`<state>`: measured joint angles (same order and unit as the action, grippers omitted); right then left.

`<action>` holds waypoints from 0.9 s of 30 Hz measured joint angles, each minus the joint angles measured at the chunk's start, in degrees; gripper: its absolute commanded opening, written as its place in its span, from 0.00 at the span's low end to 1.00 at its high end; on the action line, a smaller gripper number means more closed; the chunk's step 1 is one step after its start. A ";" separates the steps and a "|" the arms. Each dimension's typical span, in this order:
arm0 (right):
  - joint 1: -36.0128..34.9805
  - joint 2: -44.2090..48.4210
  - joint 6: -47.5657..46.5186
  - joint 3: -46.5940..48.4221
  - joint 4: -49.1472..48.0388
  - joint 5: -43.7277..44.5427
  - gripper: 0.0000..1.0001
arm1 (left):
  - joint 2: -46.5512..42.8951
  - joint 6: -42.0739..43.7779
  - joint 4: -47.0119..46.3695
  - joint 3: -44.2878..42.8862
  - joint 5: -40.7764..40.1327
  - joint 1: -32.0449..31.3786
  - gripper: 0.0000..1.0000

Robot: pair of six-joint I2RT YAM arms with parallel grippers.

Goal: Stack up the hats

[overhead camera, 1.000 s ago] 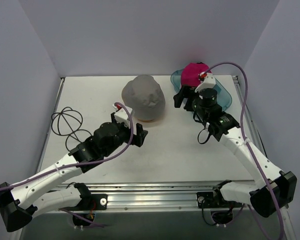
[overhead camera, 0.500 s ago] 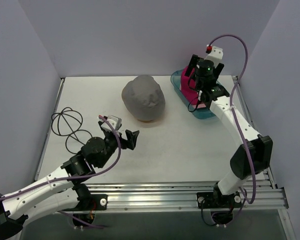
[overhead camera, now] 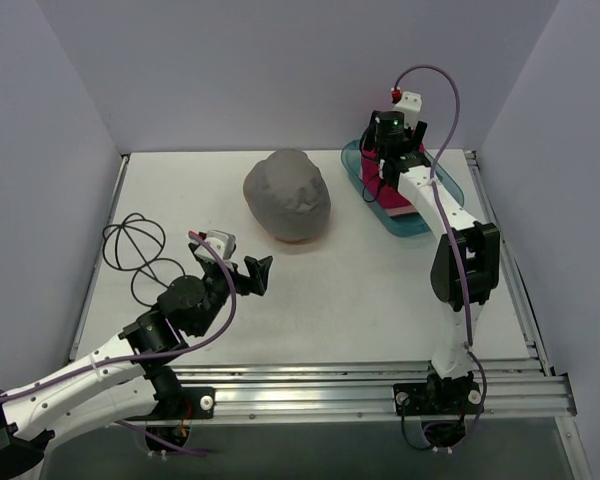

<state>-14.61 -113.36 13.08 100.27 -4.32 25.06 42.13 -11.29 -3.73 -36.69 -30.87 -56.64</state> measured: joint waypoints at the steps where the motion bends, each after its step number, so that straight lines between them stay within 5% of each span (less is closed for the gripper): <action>1: 0.11 -1.36 0.13 1.31 0.35 0.00 0.72 | 0.02 0.02 0.00 0.02 -0.35 0.00 0.94; 27: 3.06 -10.29 4.85 7.65 2.84 -2.54 0.54 | 1.46 0.02 -0.42 0.35 -3.63 -0.07 0.94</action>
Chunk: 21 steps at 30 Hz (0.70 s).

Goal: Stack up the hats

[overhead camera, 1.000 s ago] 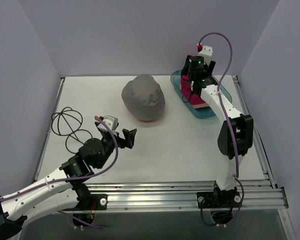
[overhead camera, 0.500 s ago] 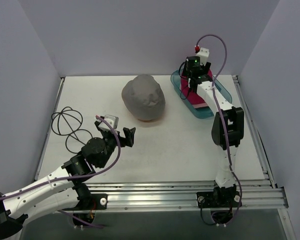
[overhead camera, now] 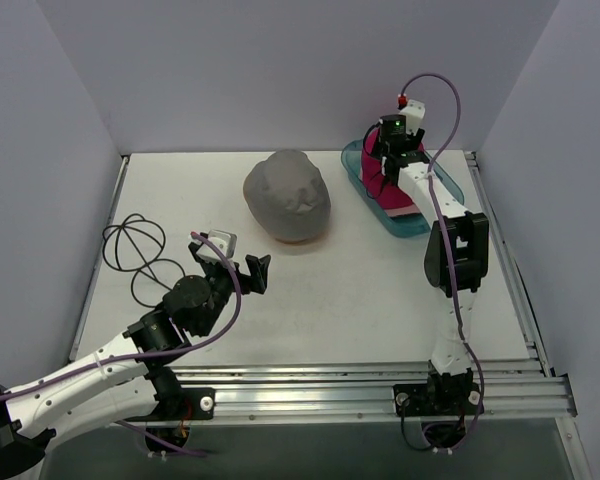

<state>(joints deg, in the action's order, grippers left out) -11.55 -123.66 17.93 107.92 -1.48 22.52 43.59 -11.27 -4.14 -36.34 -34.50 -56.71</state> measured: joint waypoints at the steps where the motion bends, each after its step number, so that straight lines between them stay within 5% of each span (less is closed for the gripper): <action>1: 0.00 0.00 0.04 0.00 -0.02 -0.15 0.53 | 0.00 0.00 0.00 0.00 -0.02 0.00 0.94; 12: 0.28 -2.47 0.94 0.15 -0.04 -1.73 0.48 | 0.00 0.00 0.00 0.00 -0.20 0.00 0.94; 21: 0.39 -3.74 1.29 1.09 0.48 -2.64 0.13 | 0.15 0.07 0.00 0.00 -0.35 0.00 0.94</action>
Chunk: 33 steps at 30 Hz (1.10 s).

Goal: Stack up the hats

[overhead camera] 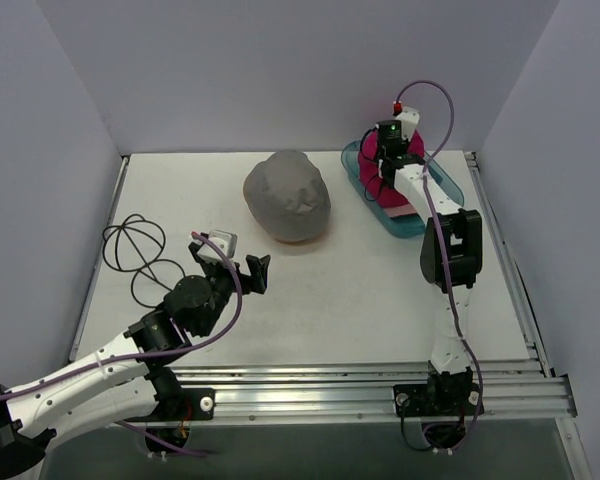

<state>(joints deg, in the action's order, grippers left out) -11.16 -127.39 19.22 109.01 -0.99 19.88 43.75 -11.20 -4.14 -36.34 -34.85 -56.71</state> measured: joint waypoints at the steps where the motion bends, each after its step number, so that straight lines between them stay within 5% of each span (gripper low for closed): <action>1: 0.07 0.00 0.00 0.28 0.04 -0.02 0.12 | 0.11 0.04 0.00 0.00 -0.11 0.00 0.94; 9: 0.31 3.54 -0.76 -1.86 -0.42 -0.81 0.02 | 0.57 0.13 0.00 0.00 -0.46 0.00 0.94; 23: -0.98 28.06 -2.99 -10.99 -4.37 -8.57 0.00 | 2.73 -0.90 1.46 -0.72 -1.05 -0.20 0.94; 33: -16.44 41.16 -5.84 -16.28 -3.78 -14.38 0.00 | 0.24 -6.82 16.13 -17.51 -3.10 -0.13 0.94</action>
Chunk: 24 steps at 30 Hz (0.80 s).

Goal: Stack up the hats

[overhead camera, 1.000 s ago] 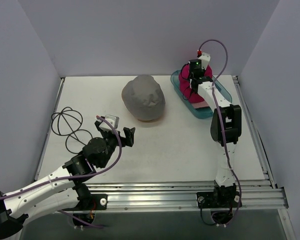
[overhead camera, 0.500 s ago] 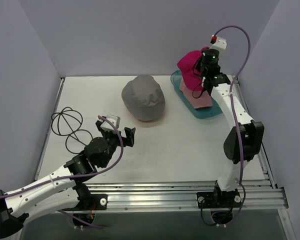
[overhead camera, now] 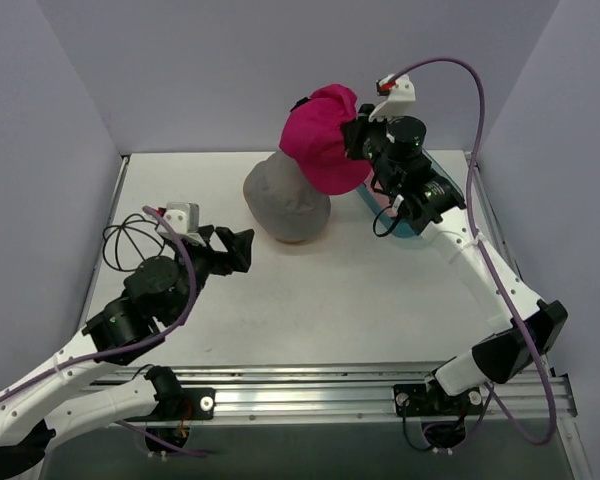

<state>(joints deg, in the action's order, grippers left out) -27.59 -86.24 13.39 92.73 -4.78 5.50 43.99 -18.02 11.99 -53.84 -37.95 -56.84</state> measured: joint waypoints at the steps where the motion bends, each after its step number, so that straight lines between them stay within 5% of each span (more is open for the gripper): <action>1: -1.40 1.07 -0.02 -0.61 -0.07 -0.59 0.00 | -0.42 -0.48 1.29 -2.05 -0.31 0.02 0.94; 15: -14.16 4.39 0.79 -6.34 -4.98 -13.79 0.00 | 3.91 -2.38 28.89 -35.74 -1.29 1.51 0.94; 24: -24.85 -6.64 1.03 1.62 -8.61 -16.02 0.00 | 1.92 -2.58 37.55 -39.67 -3.19 1.51 0.94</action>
<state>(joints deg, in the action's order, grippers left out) -52.45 -92.88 14.41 94.35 -13.39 -10.52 45.91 -20.60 49.54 -93.51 -41.15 -55.33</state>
